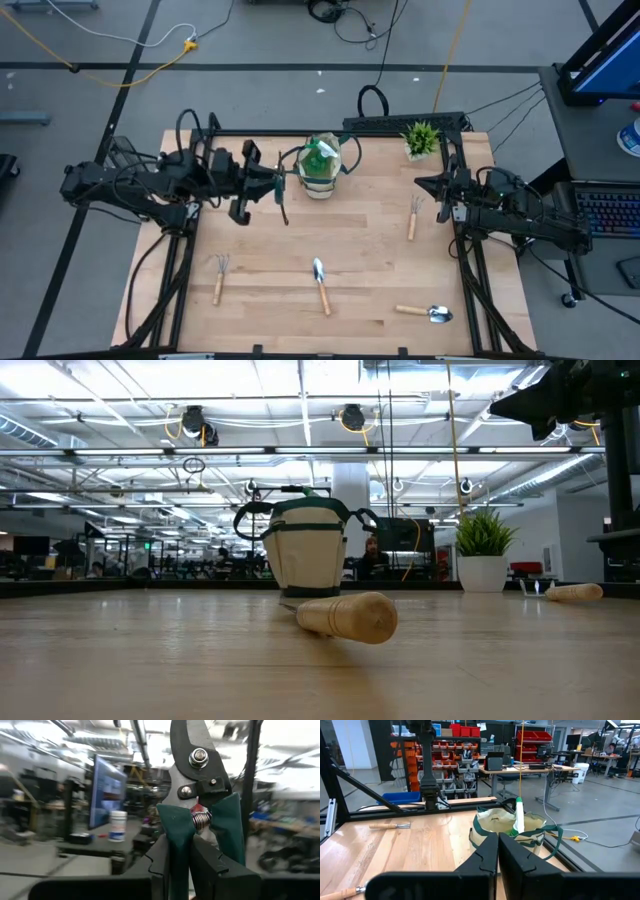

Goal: Pick & Place Garden tools in Gardening bag
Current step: Put the green shear scissors into the gardening bag

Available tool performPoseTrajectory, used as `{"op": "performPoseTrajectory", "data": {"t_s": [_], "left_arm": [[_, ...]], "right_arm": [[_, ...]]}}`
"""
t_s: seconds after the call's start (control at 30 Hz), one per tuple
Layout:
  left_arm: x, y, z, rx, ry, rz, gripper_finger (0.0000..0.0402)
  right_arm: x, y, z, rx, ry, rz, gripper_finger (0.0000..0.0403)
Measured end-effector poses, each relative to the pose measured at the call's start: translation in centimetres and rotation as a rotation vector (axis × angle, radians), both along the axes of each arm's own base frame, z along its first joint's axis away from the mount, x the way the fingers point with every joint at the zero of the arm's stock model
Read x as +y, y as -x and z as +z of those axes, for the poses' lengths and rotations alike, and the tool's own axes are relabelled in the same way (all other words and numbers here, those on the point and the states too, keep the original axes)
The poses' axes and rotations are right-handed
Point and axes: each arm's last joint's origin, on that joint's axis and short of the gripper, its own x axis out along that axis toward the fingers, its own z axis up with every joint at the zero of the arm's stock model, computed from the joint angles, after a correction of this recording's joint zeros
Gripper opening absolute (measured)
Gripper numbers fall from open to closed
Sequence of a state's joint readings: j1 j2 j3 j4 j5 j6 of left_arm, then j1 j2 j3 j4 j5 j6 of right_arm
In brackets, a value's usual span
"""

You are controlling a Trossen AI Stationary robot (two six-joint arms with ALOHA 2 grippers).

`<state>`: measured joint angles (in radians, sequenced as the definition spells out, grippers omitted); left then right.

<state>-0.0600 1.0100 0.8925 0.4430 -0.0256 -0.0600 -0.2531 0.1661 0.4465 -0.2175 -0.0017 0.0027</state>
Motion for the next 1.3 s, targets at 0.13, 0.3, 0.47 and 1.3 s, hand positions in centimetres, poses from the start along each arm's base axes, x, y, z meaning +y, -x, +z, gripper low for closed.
{"op": "performPoseTrajectory", "data": {"t_s": [0.13,0.3,0.47,1.3], "left_arm": [[-0.3,0.0,-0.2,0.025,-0.134,0.094,0.005],[-0.9,0.0,-0.4,0.045,-0.328,0.191,0.005],[-1.4,0.1,-0.4,0.045,-0.504,0.238,0.005],[-1.5,0.2,-2.3,0.351,-0.384,0.586,0.005]], "right_arm": [[0.0,0.0,0.0,0.0,0.0,0.0,0.0004],[0.0,0.0,0.0,0.0,0.0,-0.001,0.0004],[0.0,0.0,0.0,0.0,0.0,-0.002,0.0004],[0.0,0.0,0.0,-0.004,0.001,-0.004,0.0004]]}}
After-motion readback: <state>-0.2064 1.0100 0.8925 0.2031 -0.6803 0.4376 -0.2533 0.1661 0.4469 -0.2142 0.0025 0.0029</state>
